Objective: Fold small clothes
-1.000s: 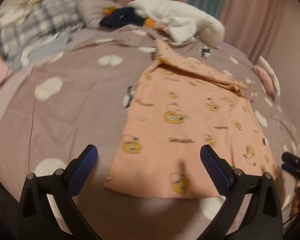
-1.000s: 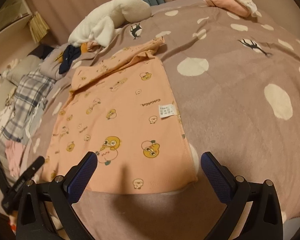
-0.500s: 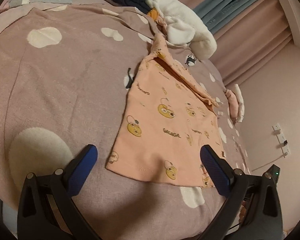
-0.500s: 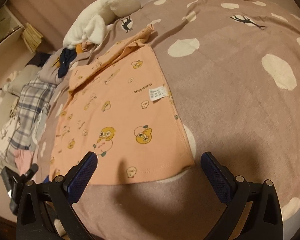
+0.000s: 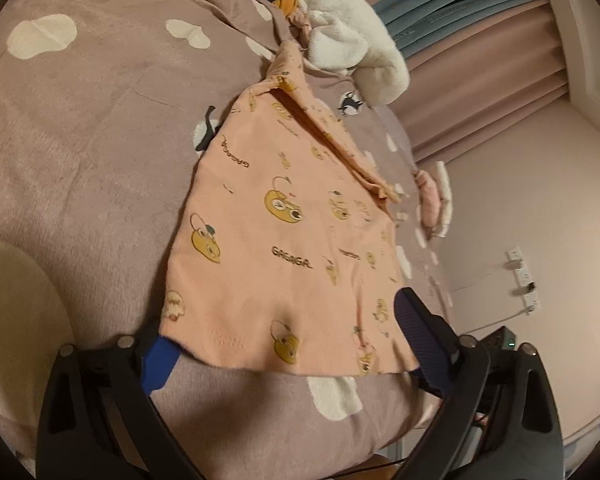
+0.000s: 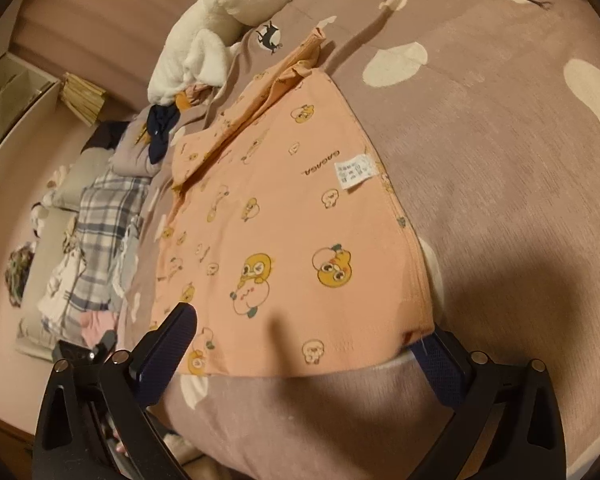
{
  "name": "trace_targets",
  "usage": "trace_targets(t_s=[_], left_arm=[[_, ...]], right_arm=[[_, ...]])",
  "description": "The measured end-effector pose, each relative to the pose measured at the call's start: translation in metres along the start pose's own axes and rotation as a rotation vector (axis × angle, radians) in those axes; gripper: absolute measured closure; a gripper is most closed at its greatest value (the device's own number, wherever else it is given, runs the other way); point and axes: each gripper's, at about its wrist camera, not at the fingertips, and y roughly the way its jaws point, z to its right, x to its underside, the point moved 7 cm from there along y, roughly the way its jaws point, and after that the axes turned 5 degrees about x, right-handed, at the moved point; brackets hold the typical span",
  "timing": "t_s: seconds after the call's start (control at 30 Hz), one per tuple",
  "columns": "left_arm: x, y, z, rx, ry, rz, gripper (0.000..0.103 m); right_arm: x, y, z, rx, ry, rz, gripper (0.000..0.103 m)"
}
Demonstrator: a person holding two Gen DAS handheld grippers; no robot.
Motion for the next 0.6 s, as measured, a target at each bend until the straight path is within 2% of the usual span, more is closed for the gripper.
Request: trace_targets(t_s=[0.07, 0.13, 0.27, 0.3, 0.33, 0.4, 0.43, 0.47, 0.5, 0.6], left_arm=[[-0.003, 0.002, -0.002, -0.014, 0.012, 0.004, 0.013], [-0.008, 0.004, -0.005, -0.021, 0.006, 0.016, 0.022], [-0.017, 0.009, -0.020, -0.065, -0.068, 0.049, 0.060], [-0.018, 0.010, -0.025, -0.092, -0.083, 0.058, 0.077], [-0.019, 0.012, -0.029, -0.116, -0.092, 0.066, 0.088], [-0.021, 0.013, -0.033, -0.122, -0.110, 0.075, 0.097], [-0.021, 0.013, -0.033, -0.112, -0.124, 0.078, 0.098], [-0.022, 0.013, -0.034, -0.094, -0.139, 0.086, 0.099], [-0.022, 0.012, -0.033, -0.079, -0.147, 0.093, 0.100], [-0.024, 0.009, -0.034, -0.082, -0.166, 0.111, 0.101]], right_arm=[[-0.003, 0.002, 0.000, 0.025, -0.008, 0.009, 0.012], [-0.006, 0.003, 0.000, 0.029, -0.020, 0.012, 0.019], [-0.012, 0.008, 0.003, 0.064, -0.021, 0.013, 0.048], [-0.013, 0.010, 0.004, 0.072, -0.020, 0.018, 0.054], [-0.014, 0.011, 0.006, 0.073, -0.016, 0.022, 0.056], [-0.015, 0.013, 0.007, 0.079, -0.005, 0.029, 0.069], [-0.016, 0.014, 0.006, 0.087, -0.005, 0.032, 0.073], [-0.016, 0.014, 0.007, 0.093, -0.002, 0.036, 0.084], [-0.017, 0.015, 0.007, 0.096, 0.007, 0.041, 0.089], [-0.018, 0.015, 0.008, 0.084, 0.031, 0.051, 0.090]])
